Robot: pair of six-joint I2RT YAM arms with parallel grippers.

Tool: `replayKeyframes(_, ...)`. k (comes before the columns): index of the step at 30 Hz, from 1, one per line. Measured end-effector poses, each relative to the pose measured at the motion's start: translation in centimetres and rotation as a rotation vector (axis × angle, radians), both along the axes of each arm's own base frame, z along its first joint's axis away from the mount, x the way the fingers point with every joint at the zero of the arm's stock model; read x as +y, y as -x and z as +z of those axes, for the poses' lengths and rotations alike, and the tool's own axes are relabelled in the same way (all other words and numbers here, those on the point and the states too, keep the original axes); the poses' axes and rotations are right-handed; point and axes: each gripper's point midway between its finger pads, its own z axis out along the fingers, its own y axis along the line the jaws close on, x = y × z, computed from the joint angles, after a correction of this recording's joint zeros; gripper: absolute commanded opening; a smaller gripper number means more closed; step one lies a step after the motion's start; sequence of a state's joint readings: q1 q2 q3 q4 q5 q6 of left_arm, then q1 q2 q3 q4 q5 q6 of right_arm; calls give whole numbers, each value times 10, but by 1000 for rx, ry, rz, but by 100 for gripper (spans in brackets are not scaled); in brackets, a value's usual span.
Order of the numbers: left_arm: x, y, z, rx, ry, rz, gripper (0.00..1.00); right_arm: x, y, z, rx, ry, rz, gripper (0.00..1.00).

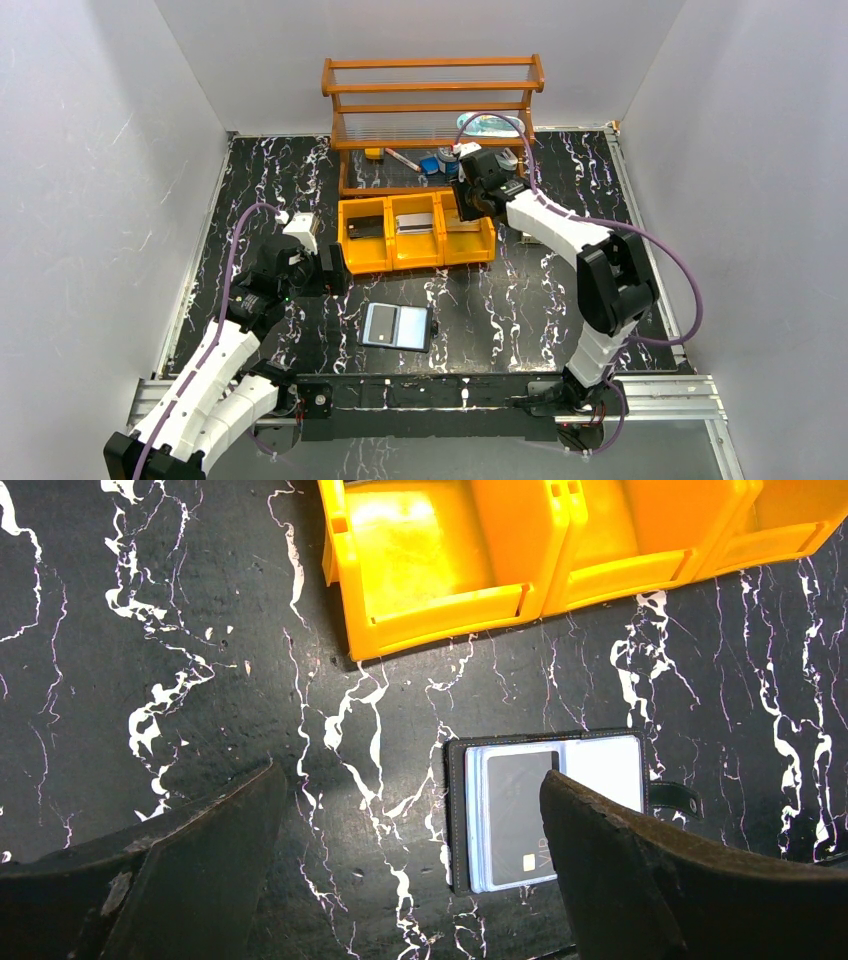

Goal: Take the credit cards out of the card holder

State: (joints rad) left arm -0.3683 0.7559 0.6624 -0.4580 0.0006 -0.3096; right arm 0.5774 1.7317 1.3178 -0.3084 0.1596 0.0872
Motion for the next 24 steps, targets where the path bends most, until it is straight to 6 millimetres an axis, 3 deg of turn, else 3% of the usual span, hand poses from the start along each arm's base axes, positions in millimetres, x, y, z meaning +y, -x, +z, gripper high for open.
replayKeyframes(4, 0, 0, 0, 0, 0, 0, 98, -1, 3, -24, 131, -48, -144, 35)
replayKeyframes(12, 0, 0, 0, 0, 0, 0, 98, -8, 19, -76, 317, 4, -274, 34)
replayKeyframes(18, 0, 0, 0, -1, 0, 0, 98, -11, 18, -89, 334, 23, -322, 36)
replayKeyframes(24, 0, 0, 0, -1, 0, 0, 98, -14, 3, -98, 293, 43, -365, 36)
